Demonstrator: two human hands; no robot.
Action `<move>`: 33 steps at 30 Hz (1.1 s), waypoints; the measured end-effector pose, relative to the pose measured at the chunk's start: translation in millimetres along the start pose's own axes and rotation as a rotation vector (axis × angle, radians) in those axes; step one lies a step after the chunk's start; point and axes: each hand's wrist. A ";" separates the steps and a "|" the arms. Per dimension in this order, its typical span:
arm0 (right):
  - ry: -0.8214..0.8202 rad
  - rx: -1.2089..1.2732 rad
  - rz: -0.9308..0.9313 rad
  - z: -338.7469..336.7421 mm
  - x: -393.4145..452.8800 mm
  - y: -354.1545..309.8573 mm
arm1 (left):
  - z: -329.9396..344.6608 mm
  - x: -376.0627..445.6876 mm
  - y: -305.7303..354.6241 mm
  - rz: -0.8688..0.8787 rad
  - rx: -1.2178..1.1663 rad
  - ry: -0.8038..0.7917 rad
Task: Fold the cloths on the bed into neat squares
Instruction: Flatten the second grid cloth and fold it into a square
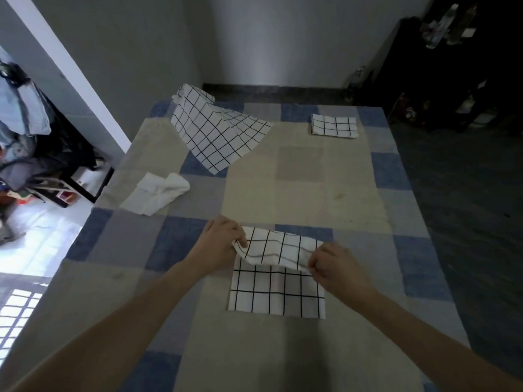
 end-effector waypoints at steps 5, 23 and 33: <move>-0.123 -0.164 -0.174 52.8 -53.0 2.8 | 35.4 -39.9 -10.8 0.167 0.280 -0.192; -0.041 -0.224 -0.109 72.1 -72.5 3.5 | 85.1 -42.0 23.4 0.188 0.118 -0.037; -0.098 -0.278 -0.069 69.9 -75.6 0.2 | 109.9 3.1 33.9 0.048 0.184 -0.299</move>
Point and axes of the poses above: each hand's wrist, its own x-axis towards the middle knuckle, its own z-axis out of the palm, y = z × x, and after that the axes turned 4 degrees about -x, right-handed
